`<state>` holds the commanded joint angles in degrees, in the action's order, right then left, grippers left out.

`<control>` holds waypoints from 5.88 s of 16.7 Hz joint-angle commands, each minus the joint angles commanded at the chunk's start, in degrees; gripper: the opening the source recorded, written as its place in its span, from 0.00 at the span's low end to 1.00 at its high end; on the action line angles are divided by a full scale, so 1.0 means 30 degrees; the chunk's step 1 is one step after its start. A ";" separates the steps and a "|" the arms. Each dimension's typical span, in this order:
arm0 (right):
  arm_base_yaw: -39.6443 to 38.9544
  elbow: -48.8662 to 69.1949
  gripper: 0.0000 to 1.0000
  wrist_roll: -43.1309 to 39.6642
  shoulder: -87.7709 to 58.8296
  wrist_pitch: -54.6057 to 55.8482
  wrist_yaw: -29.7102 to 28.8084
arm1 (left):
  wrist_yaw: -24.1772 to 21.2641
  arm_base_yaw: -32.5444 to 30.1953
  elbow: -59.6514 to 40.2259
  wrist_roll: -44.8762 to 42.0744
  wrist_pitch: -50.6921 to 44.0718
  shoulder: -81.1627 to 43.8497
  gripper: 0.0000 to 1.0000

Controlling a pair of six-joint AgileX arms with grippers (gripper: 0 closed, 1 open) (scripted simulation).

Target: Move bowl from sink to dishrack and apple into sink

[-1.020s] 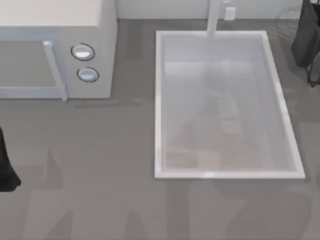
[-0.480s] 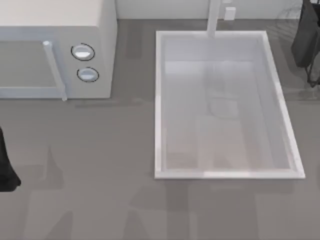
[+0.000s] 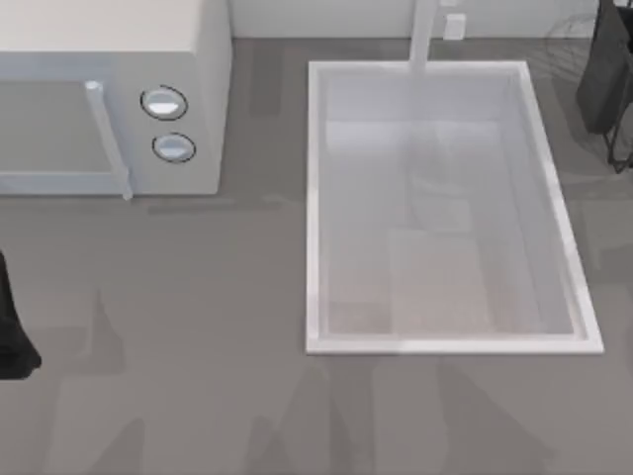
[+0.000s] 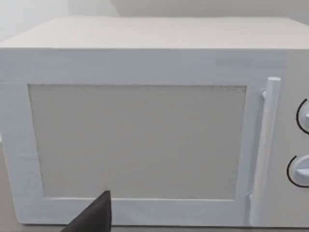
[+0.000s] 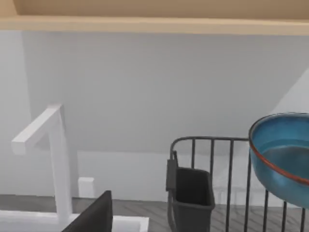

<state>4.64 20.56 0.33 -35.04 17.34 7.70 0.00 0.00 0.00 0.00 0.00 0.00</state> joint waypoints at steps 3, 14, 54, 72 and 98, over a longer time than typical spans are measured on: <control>-0.0595 -0.2361 1.00 -0.0019 0.5057 -0.1836 -0.0578 | 0.0000 0.0000 0.0000 0.0000 0.0000 0.0000 1.00; -0.1545 -0.6854 1.00 -0.0110 1.1680 -0.5781 -0.2568 | 0.0000 0.0000 0.0000 0.0000 0.0000 0.0000 1.00; 0.0613 0.7687 1.00 -0.1972 -0.8966 -1.9445 -0.2613 | 0.0000 0.0000 0.0000 0.0000 0.0000 0.0000 1.00; 0.1531 1.4867 1.00 -0.3046 -2.0294 -2.5580 -0.2537 | 0.0000 0.0000 0.0000 0.0000 0.0000 0.0000 1.00; 0.1572 1.0735 0.17 -0.2951 -2.3662 -1.8026 -0.2580 | 0.0000 0.0000 0.0000 0.0000 0.0000 0.0000 1.00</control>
<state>9.35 52.76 -8.52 -106.03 -36.74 -0.04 0.00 0.00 0.00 0.00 0.00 0.00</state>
